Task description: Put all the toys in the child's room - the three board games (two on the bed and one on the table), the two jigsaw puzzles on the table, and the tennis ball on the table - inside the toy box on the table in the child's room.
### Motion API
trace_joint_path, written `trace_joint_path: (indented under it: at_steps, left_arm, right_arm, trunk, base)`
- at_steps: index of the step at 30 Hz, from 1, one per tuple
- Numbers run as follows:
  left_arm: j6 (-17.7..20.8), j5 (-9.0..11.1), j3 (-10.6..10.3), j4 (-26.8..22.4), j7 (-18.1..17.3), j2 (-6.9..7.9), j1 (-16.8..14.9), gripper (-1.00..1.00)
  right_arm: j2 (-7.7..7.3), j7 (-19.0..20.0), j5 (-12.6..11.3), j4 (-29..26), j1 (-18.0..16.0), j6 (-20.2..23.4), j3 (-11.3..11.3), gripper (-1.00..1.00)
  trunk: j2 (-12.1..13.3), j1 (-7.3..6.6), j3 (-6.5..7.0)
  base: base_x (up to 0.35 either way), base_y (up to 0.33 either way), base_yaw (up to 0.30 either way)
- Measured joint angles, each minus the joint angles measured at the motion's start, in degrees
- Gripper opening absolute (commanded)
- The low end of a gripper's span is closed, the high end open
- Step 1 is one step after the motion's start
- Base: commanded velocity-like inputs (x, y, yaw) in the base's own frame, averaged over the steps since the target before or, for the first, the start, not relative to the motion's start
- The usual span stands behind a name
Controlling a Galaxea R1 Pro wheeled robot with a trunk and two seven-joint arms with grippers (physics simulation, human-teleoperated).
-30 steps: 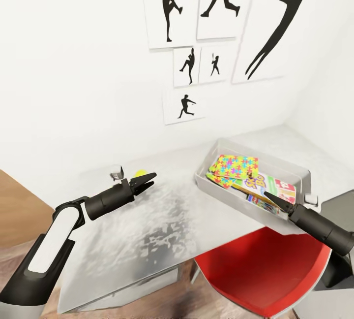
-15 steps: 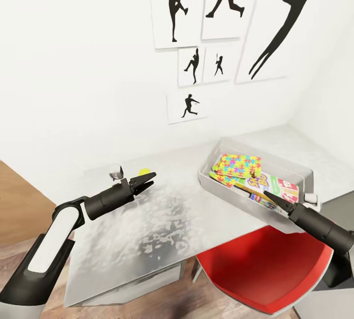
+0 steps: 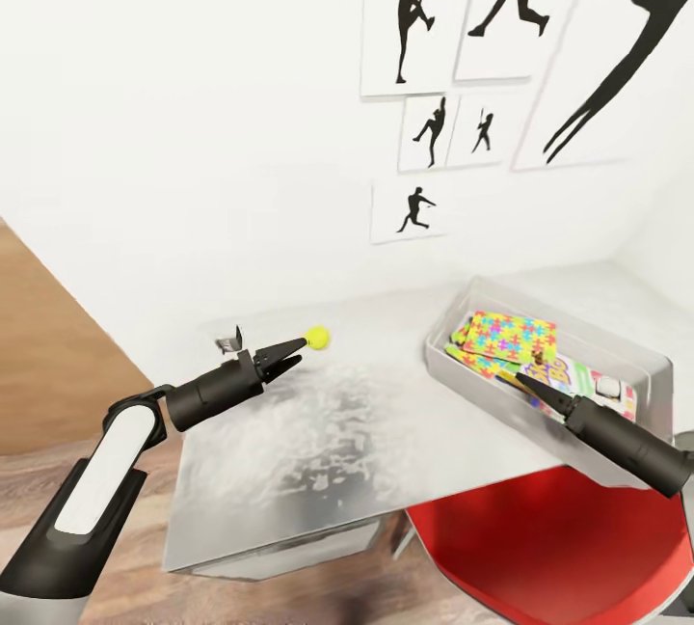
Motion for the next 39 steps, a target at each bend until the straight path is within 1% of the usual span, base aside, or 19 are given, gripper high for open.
trace_joint_path:
  at_steps: [6,9,12,13,15,18,19,22,23,24,25,26,28,29,32,34,37,39]
  left_arm:
    - [0.00,0.00,0.01,0.00,-0.05,0.00,0.00,1.00]
    - [0.00,0.00,0.17,0.00,-0.16,0.09,0.05,1.00]
    - [0.00,0.00,0.30,0.00,-0.27,0.21,0.06,1.00]
    - [0.00,-0.01,0.49,0.01,-0.52,0.29,0.08,1.00]
    - [0.00,-0.02,0.84,0.01,-0.89,0.34,0.11,1.00]
    - [-0.01,-0.03,1.30,0.01,-1.35,0.49,0.30,1.00]
    - [-0.01,-0.03,1.30,0.00,-1.36,0.50,0.30,1.00]
    - [0.02,-0.05,2.11,0.01,-1.68,0.79,0.95,1.00]
    - [0.04,-0.05,2.95,0.01,-1.82,0.94,1.38,1.00]
    - [0.23,-0.09,7.07,0.02,-2.82,1.67,3.55,1.00]
    - [0.18,-0.03,9.00,0.02,-3.45,2.06,4.66,1.00]
    - [0.30,-0.07,12.96,0.02,-5.14,3.01,6.98,1.00]
    - [0.32,-0.08,16.83,0.02,-7.31,4.02,9.55,1.00]
    - [0.32,-0.06,16.89,0.01,-7.34,4.03,9.59,1.00]
    - [0.19,-0.12,21.10,0.02,-10.27,5.07,12.99,1.00]
    - [0.09,-0.19,23.66,0.02,-11.53,5.50,15.16,1.00]
    - [-0.02,-0.36,27.65,0.03,-12.62,5.88,18.90,1.00]
    - [-0.06,-0.43,30.20,0.03,-13.15,6.02,21.89,1.00]
  right_arm:
    - [-0.03,-2.90,-0.05,-0.05,-0.11,-0.05,0.03,1.00]
    - [-0.04,-3.47,-0.04,-0.03,-0.36,-0.02,0.50,1.00]
    - [-0.05,-4.41,-0.05,-0.03,-1.31,0.02,1.03,1.00]
    - [-0.07,-5.70,-0.13,-0.04,-2.68,0.19,1.53,1.00]
    - [-0.13,-7.09,-0.13,-0.02,-4.24,0.76,1.88,1.00]
    - [-0.32,-9.20,-0.20,-0.01,-7.07,2.73,2.19,1.00]
    - [-0.33,-9.22,-0.17,-0.01,-7.10,2.74,2.20,1.00]
    - [-0.40,-12.13,-0.23,0.00,-10.39,4.79,2.54,1.00]
    - [-0.40,-13.43,-0.18,0.00,-11.42,5.31,2.75,1.00]
    - [-0.27,-18.05,-0.21,0.01,-14.04,6.37,5.10,1.00]
    - [-0.25,-20.06,-0.09,0.01,-15.01,6.60,6.64,1.00]
    - [-0.21,-24.32,-0.22,0.18,-16.65,6.96,10.25,1.00]
    - [-0.09,-28.92,-0.20,0.39,-18.18,7.14,14.11,1.00]
    - [-0.10,-29.01,-0.13,0.39,-18.20,7.13,14.17,1.00]
    - [0.22,-35.51,-0.20,0.86,-20.18,7.29,19.22,1.00]
    - [0.55,-39.47,-0.22,1.54,-21.55,7.33,22.52,1.00]
    - [1.62,-44.24,-0.26,4.02,-23.92,7.10,27.42,1.00]
    - [2.64,-46.74,-0.25,7.14,-25.79,6.90,29.99,1.00]
  trunk:
    - [0.00,0.00,0.00]
    - [0.00,0.00,0.00]
    - [0.00,0.00,0.00]
    - [0.00,0.00,0.01]
    - [0.00,0.00,0.00]
    - [0.00,0.00,0.01]
    - [0.00,0.00,0.00]
    - [0.00,0.00,0.01]
    - [0.00,0.00,0.01]
    - [0.00,0.00,0.01]
    - [0.00,0.00,0.00]
    - [0.00,0.00,0.00]
    - [0.00,0.00,0.00]
    - [0.00,0.00,0.00]
    - [0.00,0.00,0.00]
    - [0.00,0.00,0.00]
    - [0.00,0.00,0.00]
    - [0.00,0.00,0.00]
  base:
    - [0.000,0.000,0.181]
    - [0.000,0.000,0.174]
    - [0.000,0.000,0.178]
    - [0.000,0.000,0.180]
    - [0.000,0.000,0.180]
    - [0.000,0.000,0.181]
    - [0.000,0.000,0.181]
    - [0.000,0.000,0.181]
    - [0.000,0.000,0.173]
    - [0.000,0.000,0.168]
    - [0.000,0.000,0.156]
    - [0.000,0.000,0.148]
    - [0.000,0.000,0.139]
    - [0.000,0.000,0.129]
    - [0.000,0.000,0.115]
    - [0.000,0.000,0.102]
    - [0.000,0.000,0.090]
    - [0.000,0.000,0.073]
